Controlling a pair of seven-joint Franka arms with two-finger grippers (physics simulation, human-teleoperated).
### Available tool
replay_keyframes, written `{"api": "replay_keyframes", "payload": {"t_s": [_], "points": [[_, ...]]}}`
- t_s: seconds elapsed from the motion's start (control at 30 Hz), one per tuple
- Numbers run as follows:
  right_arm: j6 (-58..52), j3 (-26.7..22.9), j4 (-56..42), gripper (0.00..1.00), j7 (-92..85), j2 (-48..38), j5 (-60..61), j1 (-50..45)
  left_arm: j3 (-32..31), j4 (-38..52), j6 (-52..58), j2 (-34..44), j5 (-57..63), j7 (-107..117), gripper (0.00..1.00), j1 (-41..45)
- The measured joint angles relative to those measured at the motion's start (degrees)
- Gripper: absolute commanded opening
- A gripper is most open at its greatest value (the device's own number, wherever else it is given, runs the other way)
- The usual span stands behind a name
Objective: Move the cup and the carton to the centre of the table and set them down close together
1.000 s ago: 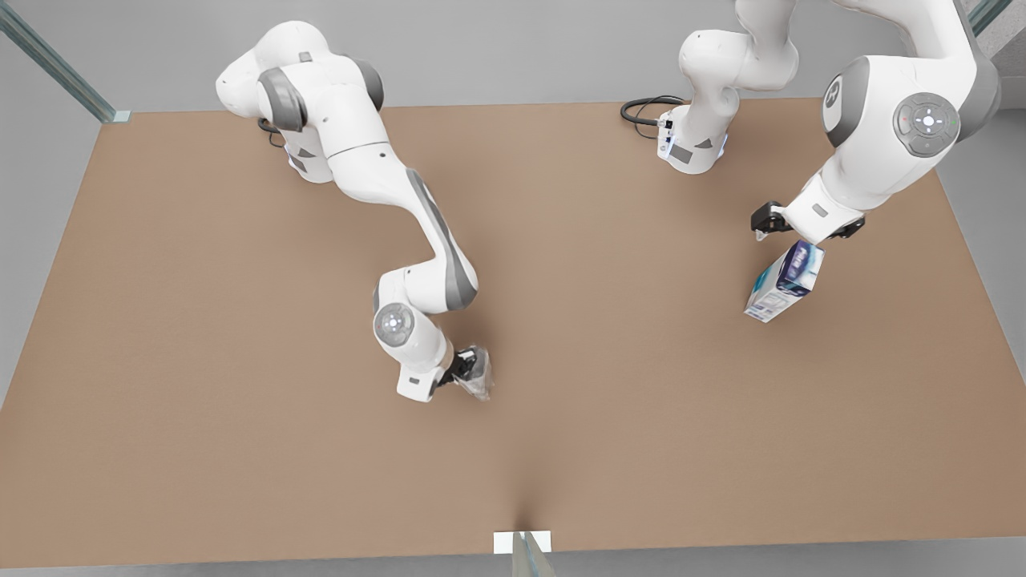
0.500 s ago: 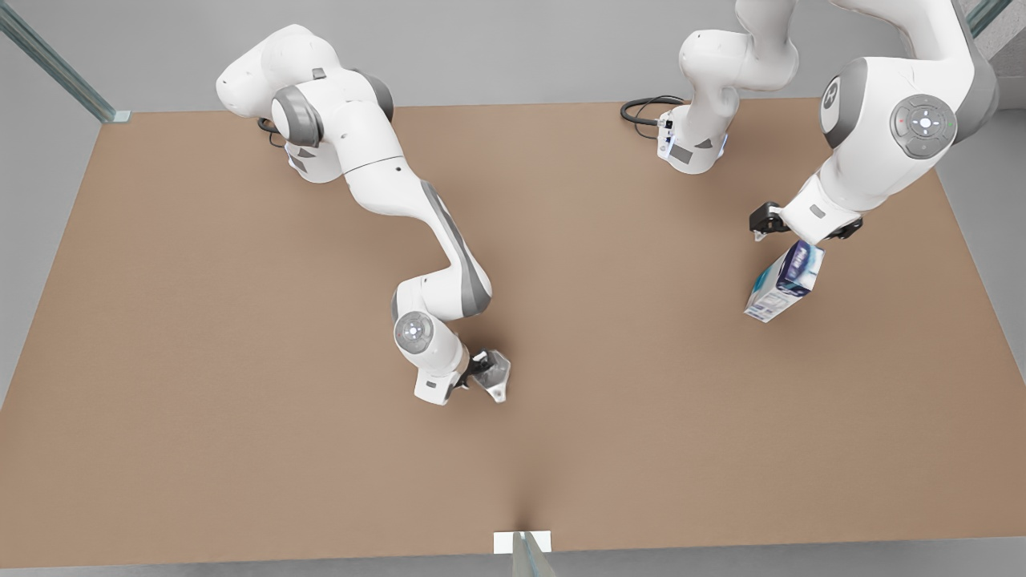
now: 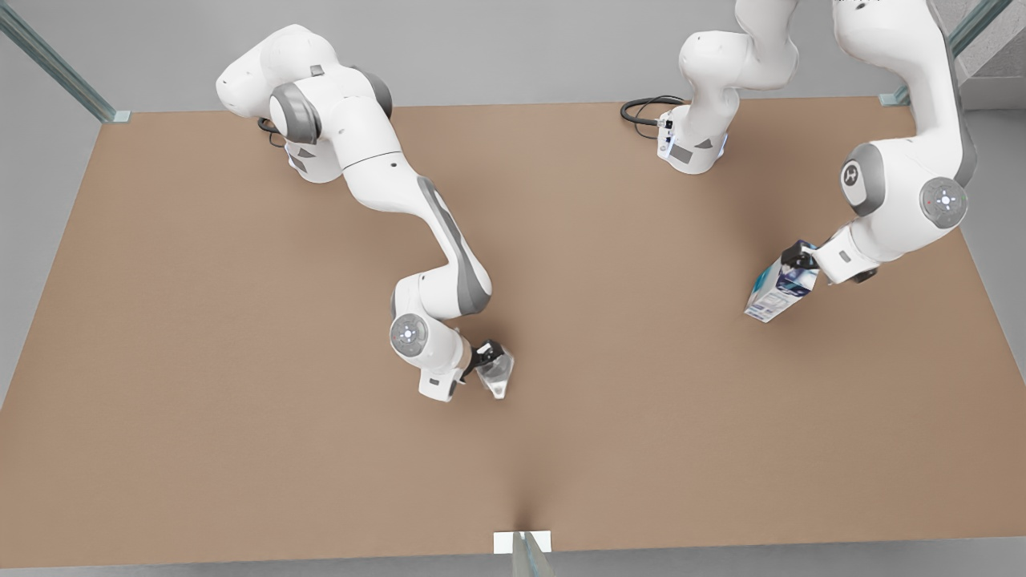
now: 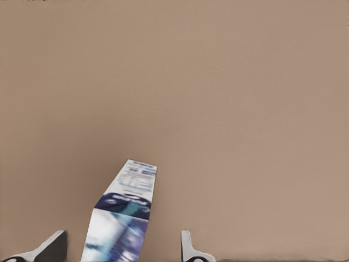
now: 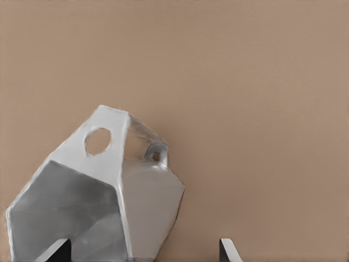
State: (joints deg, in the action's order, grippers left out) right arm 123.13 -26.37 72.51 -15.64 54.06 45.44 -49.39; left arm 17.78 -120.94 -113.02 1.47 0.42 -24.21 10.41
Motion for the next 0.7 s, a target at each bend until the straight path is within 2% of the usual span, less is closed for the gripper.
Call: {"api": "replay_keyframes", "payload": {"t_s": [0.1,0.23,0.4,0.47,0.5,0.57,0.6,0.7], "points": [[0.00,-0.43,-0.27,1.00,0.00,-0.08,-0.09,0.05,0.01,-0.71,-0.71,0.00,-0.02,-5.14,1.00,1.29],[0.00,-0.53,-1.50,1.00,-0.09,-0.09,0.35,0.27,0.03,-6.35,-7.85,0.02,1.13,-5.14,1.00,5.77],[-1.38,-0.62,-2.20,1.00,-0.09,-2.33,1.00,1.16,0.00,-6.36,-7.27,0.64,3.59,-5.14,1.00,7.13],[-10.90,-1.73,-1.62,1.00,0.19,-9.19,0.22,3.60,0.05,-6.11,-5.01,2.62,3.96,-5.14,1.00,4.37],[-24.02,-5.70,-0.46,1.00,0.68,-13.42,-2.85,4.02,0.07,-6.02,-4.69,2.84,4.09,-5.20,1.00,2.54],[-43.05,-6.73,0.18,1.00,3.49,-22.72,-30.74,4.80,0.07,-5.91,-4.58,2.91,5.77,-5.22,1.00,3.23],[-46.22,-6.44,0.25,1.00,8.15,-26.62,-38.52,5.78,0.88,-6.03,-4.53,2.94,6.47,-6.59,1.00,5.20],[-47.64,-6.22,1.22,1.00,12.47,-35.66,-42.71,11.72,1.69,-6.16,-3.95,2.85,7.74,-8.84,1.00,2.54]]}}
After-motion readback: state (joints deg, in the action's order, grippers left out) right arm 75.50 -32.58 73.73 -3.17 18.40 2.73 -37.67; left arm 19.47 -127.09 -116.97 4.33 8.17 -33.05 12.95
